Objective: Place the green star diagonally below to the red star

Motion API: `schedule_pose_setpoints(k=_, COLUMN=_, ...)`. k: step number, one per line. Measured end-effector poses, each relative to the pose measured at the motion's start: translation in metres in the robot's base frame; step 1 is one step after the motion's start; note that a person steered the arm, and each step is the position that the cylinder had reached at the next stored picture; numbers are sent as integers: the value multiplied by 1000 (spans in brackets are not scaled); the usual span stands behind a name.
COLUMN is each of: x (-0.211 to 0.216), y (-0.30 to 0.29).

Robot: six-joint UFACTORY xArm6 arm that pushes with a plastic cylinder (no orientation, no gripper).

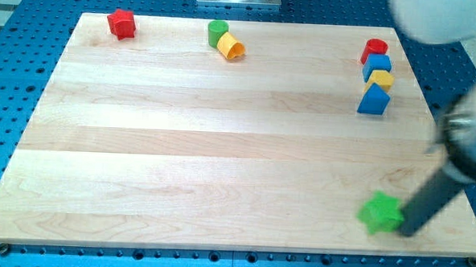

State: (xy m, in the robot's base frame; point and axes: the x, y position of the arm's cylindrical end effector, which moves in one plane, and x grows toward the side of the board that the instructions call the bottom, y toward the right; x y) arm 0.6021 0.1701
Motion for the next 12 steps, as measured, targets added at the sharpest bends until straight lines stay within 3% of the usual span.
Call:
schedule_pose_setpoints(k=1, x=-7, y=-104)
schedule_pose_setpoints(k=3, x=-126, y=-214)
schedule_pose_setpoints(k=4, x=-112, y=-220)
schedule_pose_setpoints(k=5, x=-121, y=-284)
schedule_pose_setpoints(k=6, x=-165, y=-285)
schedule_pose_setpoints(k=8, x=-26, y=-297)
schedule_pose_setpoints(k=9, x=-69, y=-335)
schedule_pose_setpoints(k=10, x=-150, y=-291)
schedule_pose_setpoints(k=11, x=-173, y=-268)
schedule_pose_setpoints(k=12, x=-145, y=-300)
